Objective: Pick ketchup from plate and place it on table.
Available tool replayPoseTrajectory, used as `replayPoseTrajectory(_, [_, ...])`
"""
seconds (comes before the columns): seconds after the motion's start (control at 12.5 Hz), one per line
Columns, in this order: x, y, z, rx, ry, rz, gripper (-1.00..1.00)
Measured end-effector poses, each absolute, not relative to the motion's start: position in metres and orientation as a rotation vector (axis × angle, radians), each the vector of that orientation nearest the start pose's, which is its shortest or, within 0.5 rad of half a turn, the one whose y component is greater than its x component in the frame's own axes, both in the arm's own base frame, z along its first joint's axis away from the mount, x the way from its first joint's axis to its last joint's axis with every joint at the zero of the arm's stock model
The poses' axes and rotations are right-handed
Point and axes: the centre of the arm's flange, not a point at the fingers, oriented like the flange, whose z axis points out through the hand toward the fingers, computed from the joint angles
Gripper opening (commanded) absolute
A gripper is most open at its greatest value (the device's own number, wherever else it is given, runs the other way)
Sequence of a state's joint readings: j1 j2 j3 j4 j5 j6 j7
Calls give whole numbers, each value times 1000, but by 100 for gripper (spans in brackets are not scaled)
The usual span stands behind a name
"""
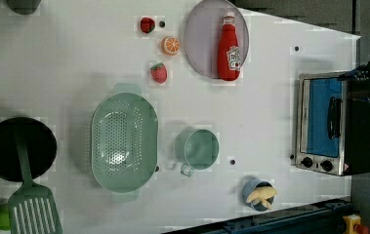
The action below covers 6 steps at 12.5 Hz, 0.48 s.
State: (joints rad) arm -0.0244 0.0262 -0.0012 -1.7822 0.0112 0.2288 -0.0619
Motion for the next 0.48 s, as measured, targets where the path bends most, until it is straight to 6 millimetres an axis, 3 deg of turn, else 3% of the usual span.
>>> replayPoseTrajectory(0.16, [518,-16,522,-2943,1179,235,80])
replayPoseTrajectory(0.24, [499,-20,528,-2943,1195,263,100])
replayPoseTrajectory(0.48, [494,-31,571,-2915,1217,63,100])
